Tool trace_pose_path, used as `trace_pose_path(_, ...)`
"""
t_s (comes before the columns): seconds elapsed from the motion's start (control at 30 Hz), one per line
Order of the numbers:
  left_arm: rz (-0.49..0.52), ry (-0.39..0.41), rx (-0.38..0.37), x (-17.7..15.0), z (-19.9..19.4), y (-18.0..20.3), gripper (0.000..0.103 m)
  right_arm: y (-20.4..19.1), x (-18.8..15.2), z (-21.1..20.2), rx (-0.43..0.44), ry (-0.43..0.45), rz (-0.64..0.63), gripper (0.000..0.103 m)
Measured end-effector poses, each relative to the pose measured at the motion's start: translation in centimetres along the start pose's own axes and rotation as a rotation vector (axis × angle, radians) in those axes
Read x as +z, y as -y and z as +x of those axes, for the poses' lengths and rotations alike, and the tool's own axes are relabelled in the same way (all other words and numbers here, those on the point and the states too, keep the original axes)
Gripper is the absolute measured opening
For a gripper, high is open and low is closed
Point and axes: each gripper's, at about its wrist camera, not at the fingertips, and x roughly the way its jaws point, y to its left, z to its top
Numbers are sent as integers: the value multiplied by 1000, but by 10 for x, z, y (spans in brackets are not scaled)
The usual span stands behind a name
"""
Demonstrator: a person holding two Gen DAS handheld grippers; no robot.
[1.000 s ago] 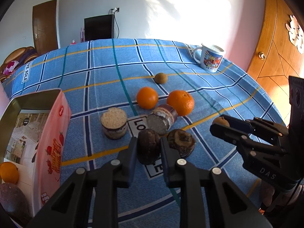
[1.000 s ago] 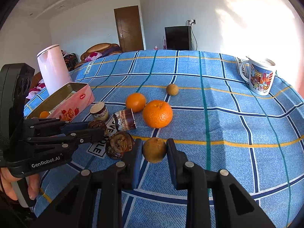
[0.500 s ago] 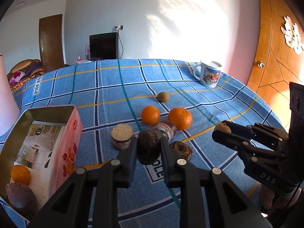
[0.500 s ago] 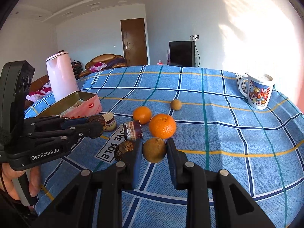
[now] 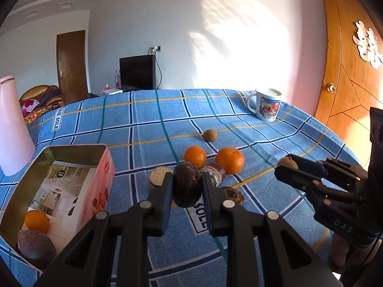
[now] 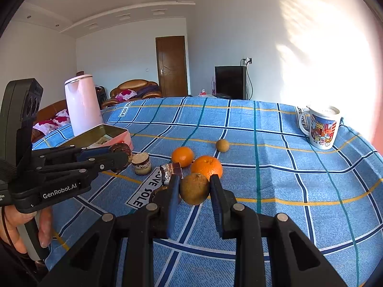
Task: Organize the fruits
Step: 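Lift both held fruits and carry them toward the tin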
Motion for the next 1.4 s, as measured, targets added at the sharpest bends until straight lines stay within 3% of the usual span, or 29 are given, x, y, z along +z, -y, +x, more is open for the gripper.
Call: trace_pose_path(1.4,35,165,61,-5,-32,8,24,-7,-4,-29,-5,152,-29,27)
